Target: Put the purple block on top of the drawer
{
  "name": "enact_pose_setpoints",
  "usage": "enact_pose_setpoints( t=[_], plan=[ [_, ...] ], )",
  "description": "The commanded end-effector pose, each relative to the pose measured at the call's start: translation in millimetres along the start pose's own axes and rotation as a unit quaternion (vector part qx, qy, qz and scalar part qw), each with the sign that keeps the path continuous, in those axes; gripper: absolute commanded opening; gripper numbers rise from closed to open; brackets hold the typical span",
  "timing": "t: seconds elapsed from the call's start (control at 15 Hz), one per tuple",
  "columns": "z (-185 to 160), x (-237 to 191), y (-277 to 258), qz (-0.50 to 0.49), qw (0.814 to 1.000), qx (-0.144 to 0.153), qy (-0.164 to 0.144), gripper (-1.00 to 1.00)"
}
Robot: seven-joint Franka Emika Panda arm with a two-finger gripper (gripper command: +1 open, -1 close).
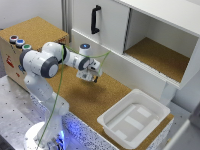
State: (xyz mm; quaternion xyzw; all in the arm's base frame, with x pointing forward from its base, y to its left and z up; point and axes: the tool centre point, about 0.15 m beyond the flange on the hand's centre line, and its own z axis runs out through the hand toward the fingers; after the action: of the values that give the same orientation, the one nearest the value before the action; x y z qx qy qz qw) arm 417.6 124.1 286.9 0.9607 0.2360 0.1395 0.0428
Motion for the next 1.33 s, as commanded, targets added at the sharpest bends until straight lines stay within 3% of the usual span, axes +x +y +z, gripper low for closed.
enact_pose_setpoints(
  t=[0.0, 0.33, 0.6, 0.8, 1.07, 1.13, 1.27],
  plan=[
    [-118, 32, -83, -0.138, 0.99, -0.014, 0.016, -1.0],
    [-174, 75, -149, -0.295, 0.952, 0.037, 0.068, -1.0],
    [-190, 115, -192, -0.401, 0.909, 0.065, 0.095, -1.0],
    [-195, 153, -215, -0.429, 0.891, 0.091, 0.115, -1.0],
    [-194, 155, -271, -0.498, 0.855, 0.112, 0.096, -1.0],
    [-187, 148, -285, -0.502, 0.853, 0.126, 0.071, -1.0],
    [-175, 124, -308, -0.533, 0.832, 0.143, 0.057, -1.0]
  ],
)
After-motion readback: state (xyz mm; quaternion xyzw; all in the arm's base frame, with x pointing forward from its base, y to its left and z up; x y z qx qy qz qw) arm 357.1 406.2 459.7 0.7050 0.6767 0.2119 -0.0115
